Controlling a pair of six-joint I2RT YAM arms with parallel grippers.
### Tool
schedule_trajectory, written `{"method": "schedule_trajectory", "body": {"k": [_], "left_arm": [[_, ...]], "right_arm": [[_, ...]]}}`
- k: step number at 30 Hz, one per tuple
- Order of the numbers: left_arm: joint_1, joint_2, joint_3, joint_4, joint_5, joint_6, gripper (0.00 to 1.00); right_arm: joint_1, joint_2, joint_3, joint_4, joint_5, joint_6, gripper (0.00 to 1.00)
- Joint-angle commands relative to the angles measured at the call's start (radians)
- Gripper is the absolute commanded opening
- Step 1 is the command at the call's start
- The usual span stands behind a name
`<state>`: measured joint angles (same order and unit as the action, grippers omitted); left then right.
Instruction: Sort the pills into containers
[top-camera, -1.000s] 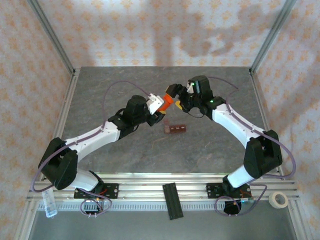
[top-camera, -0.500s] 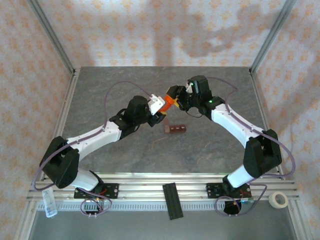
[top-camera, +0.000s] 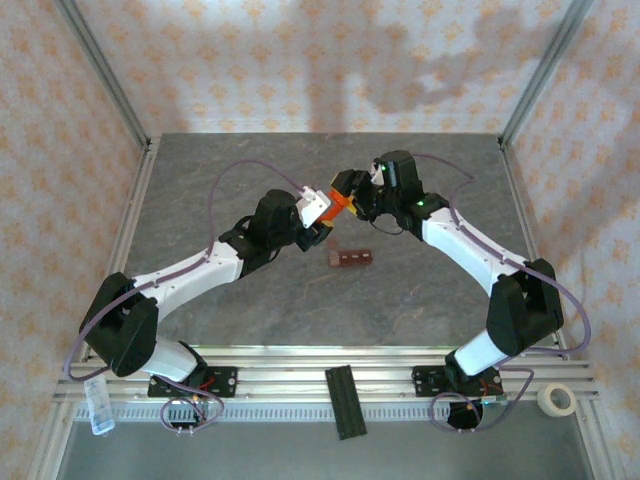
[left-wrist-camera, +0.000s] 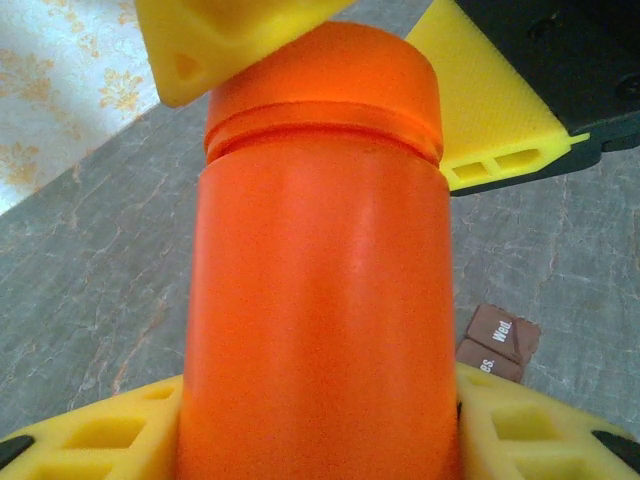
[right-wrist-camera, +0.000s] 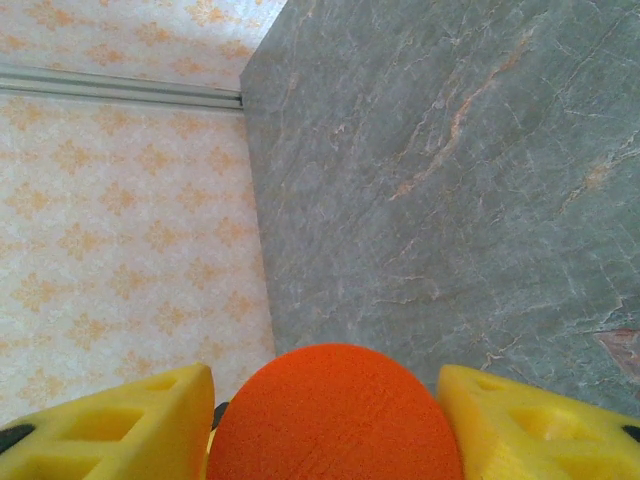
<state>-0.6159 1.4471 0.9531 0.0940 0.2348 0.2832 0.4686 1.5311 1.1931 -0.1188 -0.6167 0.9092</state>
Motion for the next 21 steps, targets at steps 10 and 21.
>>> {"method": "schedule_trajectory", "body": {"k": [10, 21], "left_arm": [[-0.015, 0.012, 0.029, 0.03, 0.001, -0.015, 0.0], [0.086, -0.053, -0.011, 0.149, 0.458, -0.277, 0.0]], "right_arm": [[0.01, -0.001, -0.015, 0.051, -0.024, -0.016, 0.36], [-0.066, -0.064, -0.085, 0.339, -0.137, -0.256, 0.31]]}}
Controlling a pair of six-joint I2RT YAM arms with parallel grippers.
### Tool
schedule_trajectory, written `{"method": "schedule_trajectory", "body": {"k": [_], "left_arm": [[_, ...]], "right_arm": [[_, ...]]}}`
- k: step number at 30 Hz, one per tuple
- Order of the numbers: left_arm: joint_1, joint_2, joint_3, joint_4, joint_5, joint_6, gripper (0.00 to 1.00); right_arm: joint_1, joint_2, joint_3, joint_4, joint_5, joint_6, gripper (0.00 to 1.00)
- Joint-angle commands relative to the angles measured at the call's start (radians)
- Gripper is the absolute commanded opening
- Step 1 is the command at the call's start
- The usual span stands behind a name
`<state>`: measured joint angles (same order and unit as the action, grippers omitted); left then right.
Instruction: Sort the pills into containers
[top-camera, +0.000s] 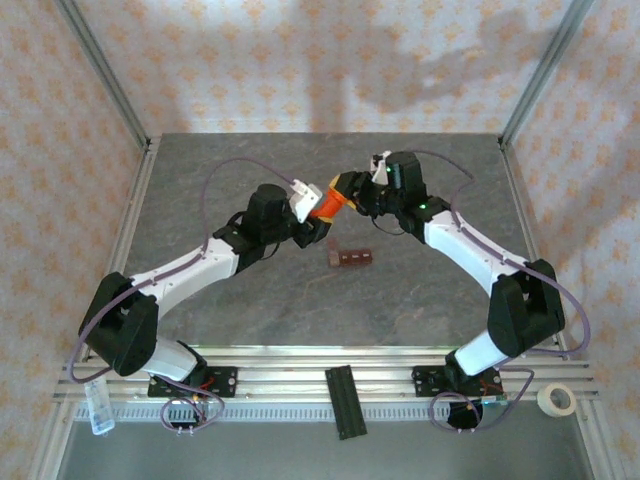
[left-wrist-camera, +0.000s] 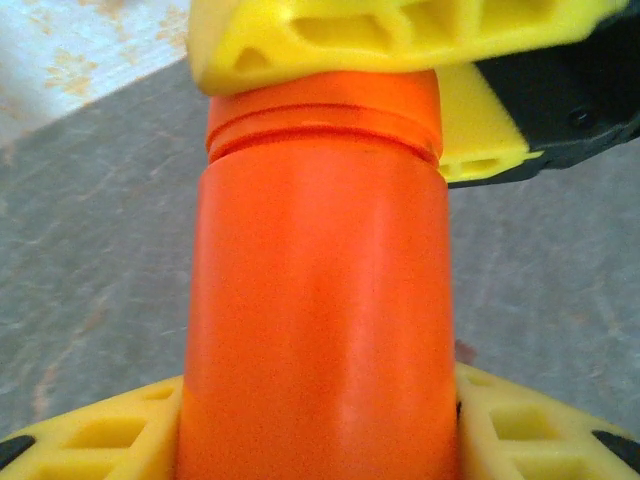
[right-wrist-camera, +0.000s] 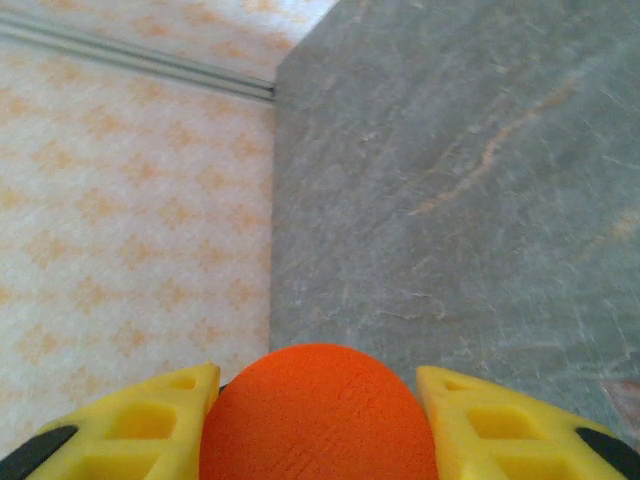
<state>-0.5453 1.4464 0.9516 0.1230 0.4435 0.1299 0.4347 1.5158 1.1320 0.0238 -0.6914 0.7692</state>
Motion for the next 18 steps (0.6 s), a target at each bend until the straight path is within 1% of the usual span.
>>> {"method": "schedule_trajectory", "body": {"k": [1, 3, 5, 6, 9, 12, 16, 18], "left_arm": [[0.024, -0.055, -0.019, 0.154, 0.296, -0.164, 0.0], [0.042, -0.049, -0.038, 0.242, 0.386, -0.266, 0.0], [0.051, -0.044, -0.053, 0.31, 0.445, -0.335, 0.0], [0.054, -0.039, -0.057, 0.331, 0.471, -0.358, 0.0], [0.061, -0.024, -0.042, 0.331, 0.511, -0.385, 0.0], [0.066, -0.021, -0.035, 0.33, 0.5, -0.386, 0.0], [0.065, -0.023, -0.024, 0.292, 0.445, -0.351, 0.0], [0.065, -0.021, -0.012, 0.251, 0.4, -0.318, 0.0]], "right_arm": [[-0.042, -0.056, -0.035, 0.243, -0.095, -0.129, 0.31], [-0.067, -0.068, -0.046, 0.298, -0.149, -0.154, 0.31], [-0.092, -0.069, -0.034, 0.305, -0.184, -0.163, 0.29], [-0.104, -0.067, -0.028, 0.305, -0.201, -0.166, 0.26], [-0.126, -0.067, -0.004, 0.27, -0.222, -0.18, 0.25], [-0.13, -0.069, 0.01, 0.235, -0.221, -0.174, 0.26], [-0.124, -0.077, 0.002, 0.223, -0.201, -0.127, 0.26], [-0.117, -0.081, -0.004, 0.203, -0.177, -0.113, 0.27]]}}
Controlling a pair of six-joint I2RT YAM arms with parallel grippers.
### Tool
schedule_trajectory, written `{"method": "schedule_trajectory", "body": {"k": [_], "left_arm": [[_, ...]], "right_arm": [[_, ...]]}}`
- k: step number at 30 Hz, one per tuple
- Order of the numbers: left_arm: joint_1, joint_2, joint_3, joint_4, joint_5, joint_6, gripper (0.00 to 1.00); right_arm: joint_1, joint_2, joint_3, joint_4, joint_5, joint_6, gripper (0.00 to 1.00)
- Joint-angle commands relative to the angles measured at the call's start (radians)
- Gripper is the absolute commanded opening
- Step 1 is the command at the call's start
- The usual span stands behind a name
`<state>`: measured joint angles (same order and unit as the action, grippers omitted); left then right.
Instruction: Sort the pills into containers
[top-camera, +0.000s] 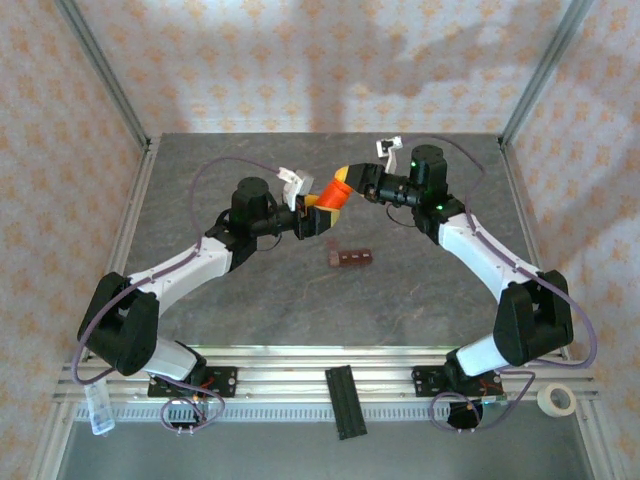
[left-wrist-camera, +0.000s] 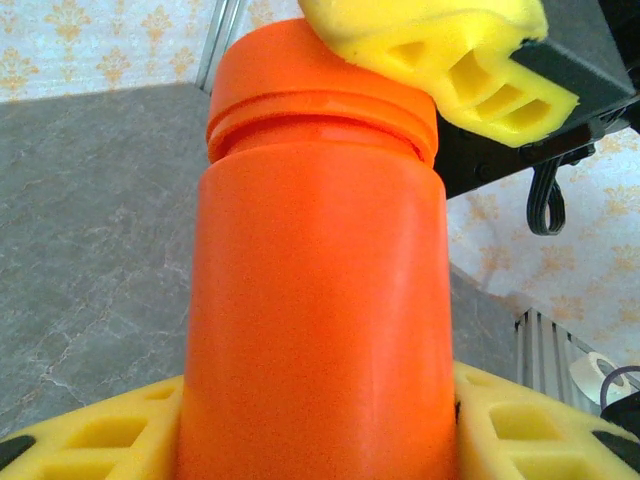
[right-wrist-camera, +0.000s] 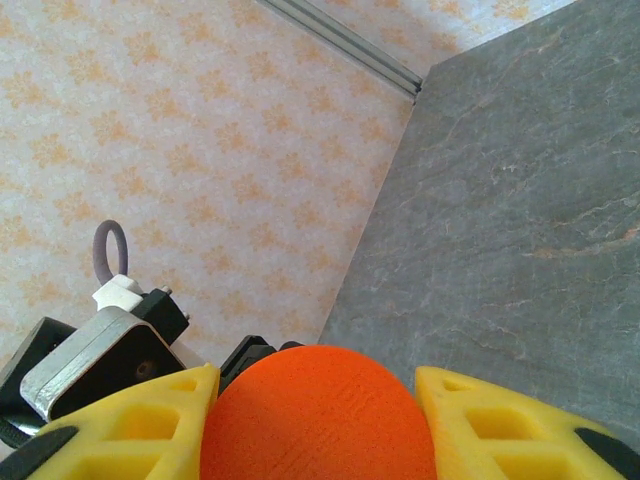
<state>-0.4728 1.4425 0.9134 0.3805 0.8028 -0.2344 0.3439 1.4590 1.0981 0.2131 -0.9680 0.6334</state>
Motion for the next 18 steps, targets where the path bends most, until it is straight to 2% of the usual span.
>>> {"method": "schedule_trajectory", "body": {"k": [1, 3, 5, 9, 12, 18], "left_arm": [[-0.009, -0.019, 0.03, -0.023, 0.023, 0.06, 0.0], [-0.007, -0.019, 0.037, -0.055, -0.012, 0.09, 0.0], [-0.01, -0.02, 0.046, -0.092, -0.047, 0.118, 0.0], [-0.011, -0.027, 0.056, -0.154, -0.137, 0.188, 0.0], [-0.016, -0.036, 0.05, -0.186, -0.224, 0.25, 0.0], [-0.067, -0.043, 0.055, -0.251, -0.416, 0.397, 0.0]], "right_arm": [[-0.022, -0.023, 0.03, 0.007, 0.102, 0.027, 0.3], [-0.005, -0.022, 0.03, -0.018, 0.112, 0.03, 0.42], [0.015, -0.024, 0.037, -0.05, 0.126, 0.024, 0.62], [0.031, -0.037, 0.055, -0.137, 0.192, 0.022, 0.82], [0.031, -0.033, 0.084, -0.238, 0.271, 0.041, 0.9], [0.038, 0.017, 0.109, -0.327, 0.334, 0.135, 0.93]]}}
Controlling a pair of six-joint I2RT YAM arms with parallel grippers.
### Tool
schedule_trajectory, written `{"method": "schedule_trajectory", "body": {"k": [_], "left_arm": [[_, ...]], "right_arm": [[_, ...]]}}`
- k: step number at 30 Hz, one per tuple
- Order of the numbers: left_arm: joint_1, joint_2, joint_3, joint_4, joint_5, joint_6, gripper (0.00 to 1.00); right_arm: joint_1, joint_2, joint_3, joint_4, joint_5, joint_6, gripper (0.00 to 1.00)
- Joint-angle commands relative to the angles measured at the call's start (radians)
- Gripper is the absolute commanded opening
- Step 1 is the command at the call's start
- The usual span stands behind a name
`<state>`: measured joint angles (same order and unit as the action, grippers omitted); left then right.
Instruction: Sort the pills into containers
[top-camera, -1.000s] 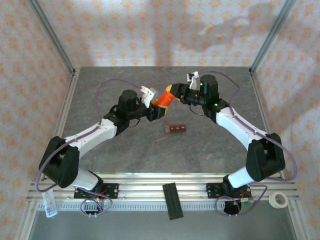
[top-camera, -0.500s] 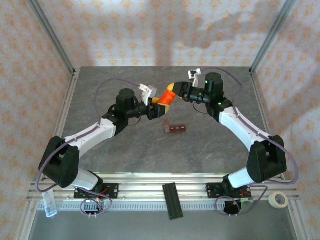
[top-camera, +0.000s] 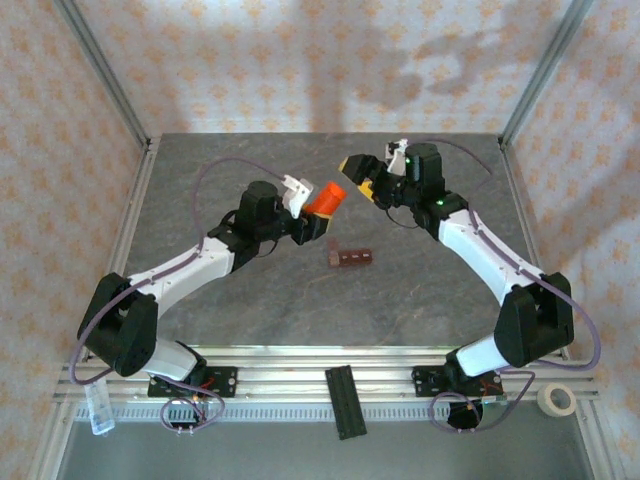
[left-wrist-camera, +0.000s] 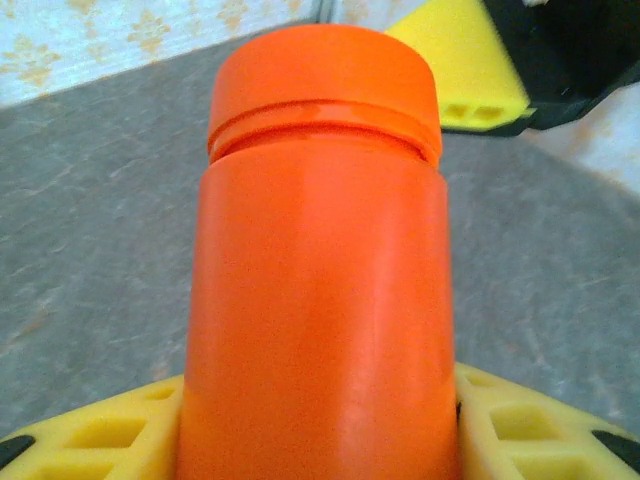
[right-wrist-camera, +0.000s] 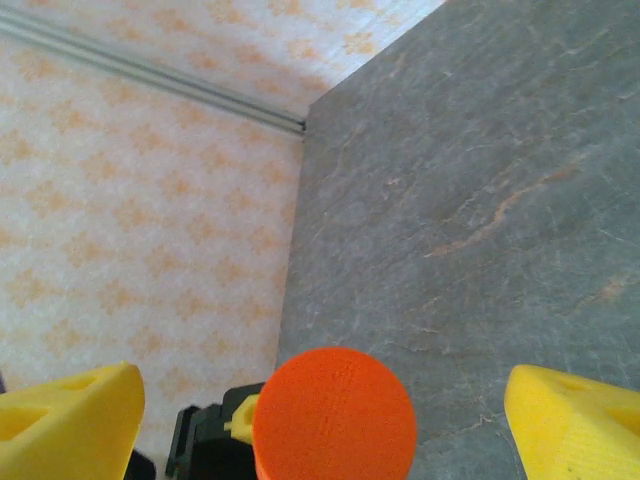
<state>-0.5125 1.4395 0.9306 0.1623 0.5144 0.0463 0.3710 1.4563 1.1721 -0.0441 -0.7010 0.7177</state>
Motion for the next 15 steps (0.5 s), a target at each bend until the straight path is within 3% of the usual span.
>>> {"method": "schedule_trajectory", "body": {"k": [1, 15], "left_arm": [[-0.035, -0.04, 0.039, -0.038, -0.149, 0.132, 0.0], [-0.079, 0.0, 0.068, -0.055, -0.211, 0.185, 0.0]], "right_arm": [[0.016, 0.029, 0.035, -0.07, 0.069, 0.061, 0.93], [0.072, 0.083, 0.02, -0.019, 0.064, 0.142, 0.89]]}}
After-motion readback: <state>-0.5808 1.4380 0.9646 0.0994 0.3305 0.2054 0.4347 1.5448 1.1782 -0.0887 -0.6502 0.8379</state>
